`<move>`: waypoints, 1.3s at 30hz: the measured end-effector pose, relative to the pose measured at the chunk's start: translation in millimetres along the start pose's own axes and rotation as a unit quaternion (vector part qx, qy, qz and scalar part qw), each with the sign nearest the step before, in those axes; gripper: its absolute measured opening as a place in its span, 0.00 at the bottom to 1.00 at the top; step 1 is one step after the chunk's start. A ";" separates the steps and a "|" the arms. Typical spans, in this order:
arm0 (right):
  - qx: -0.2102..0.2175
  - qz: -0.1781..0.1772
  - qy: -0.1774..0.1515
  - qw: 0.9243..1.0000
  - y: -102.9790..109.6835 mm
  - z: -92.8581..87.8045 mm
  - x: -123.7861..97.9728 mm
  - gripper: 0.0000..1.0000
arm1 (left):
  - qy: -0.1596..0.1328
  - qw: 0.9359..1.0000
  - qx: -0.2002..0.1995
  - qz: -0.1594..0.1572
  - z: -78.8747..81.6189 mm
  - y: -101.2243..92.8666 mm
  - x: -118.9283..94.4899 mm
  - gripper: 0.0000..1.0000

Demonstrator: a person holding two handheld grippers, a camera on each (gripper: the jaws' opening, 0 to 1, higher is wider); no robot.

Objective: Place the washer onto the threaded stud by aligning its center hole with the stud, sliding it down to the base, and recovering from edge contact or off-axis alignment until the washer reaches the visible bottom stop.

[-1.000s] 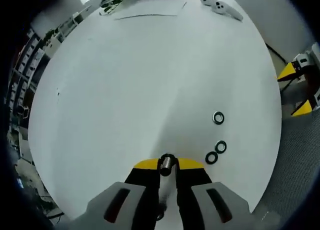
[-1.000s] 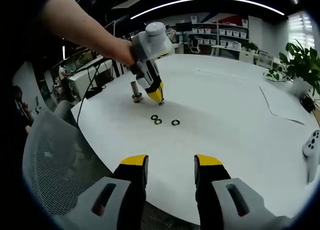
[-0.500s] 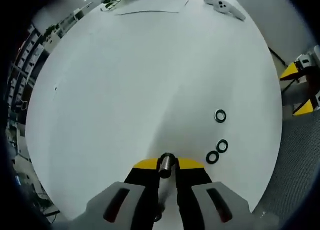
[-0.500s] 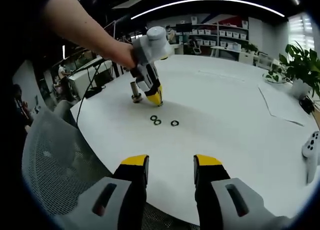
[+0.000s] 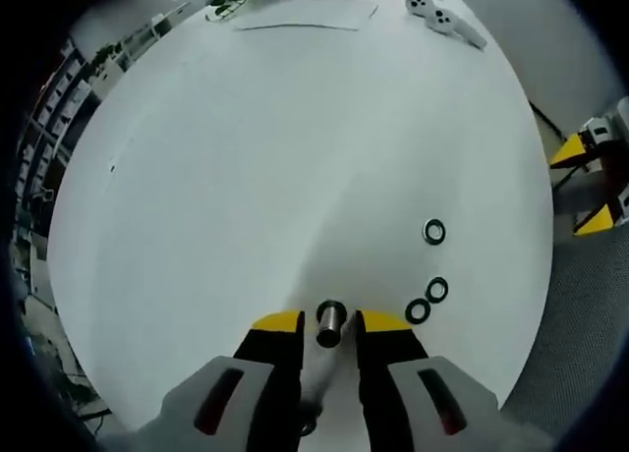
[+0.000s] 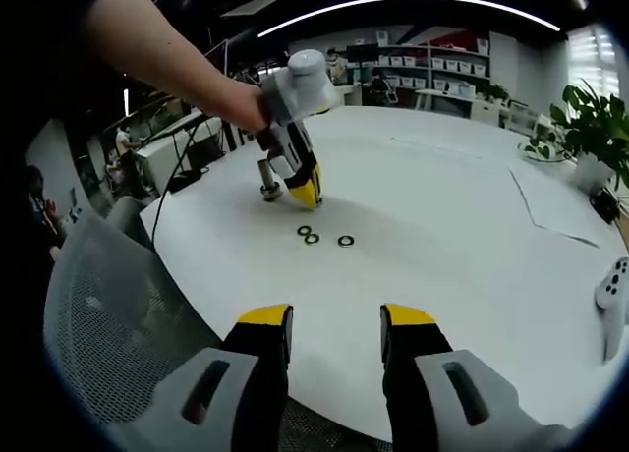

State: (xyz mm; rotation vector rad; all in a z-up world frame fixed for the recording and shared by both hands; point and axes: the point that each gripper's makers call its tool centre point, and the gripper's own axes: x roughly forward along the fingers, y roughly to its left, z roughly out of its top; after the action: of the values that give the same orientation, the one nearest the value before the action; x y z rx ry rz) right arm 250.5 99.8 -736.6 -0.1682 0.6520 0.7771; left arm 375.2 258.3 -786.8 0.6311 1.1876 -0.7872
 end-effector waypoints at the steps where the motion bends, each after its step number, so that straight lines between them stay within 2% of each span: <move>1: 0.000 0.000 0.000 1.000 0.0 -0.1 0.1 0.38 | -0.001 1.000 0.000 0.000 -0.2 -0.5 -0.7 0.20; 5: -0.001 0.001 0.001 1.000 0.3 -0.2 0.2 0.38 | -0.012 1.000 0.002 0.003 -0.4 -0.7 -3.1 0.20; 13: -0.003 0.000 0.001 1.000 0.1 -0.5 0.4 0.38 | -0.007 1.000 -0.012 -0.007 -8.4 -7.4 -2.9 0.25; 23: -0.002 0.000 0.001 1.000 -0.1 -0.4 0.1 0.38 | -0.012 1.000 -0.010 -0.008 -13.1 -16.3 -7.2 0.27; 39: 0.000 -0.003 -0.002 1.000 -1.2 0.4 -0.3 0.38 | -0.012 1.000 -0.015 -0.022 -19.0 -42.1 -4.5 0.28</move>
State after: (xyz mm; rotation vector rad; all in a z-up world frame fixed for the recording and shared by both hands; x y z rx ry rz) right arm 251.4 98.9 -736.2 -0.1688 0.6479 0.7722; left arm 329.7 249.5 -788.6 0.5709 1.1924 -0.8105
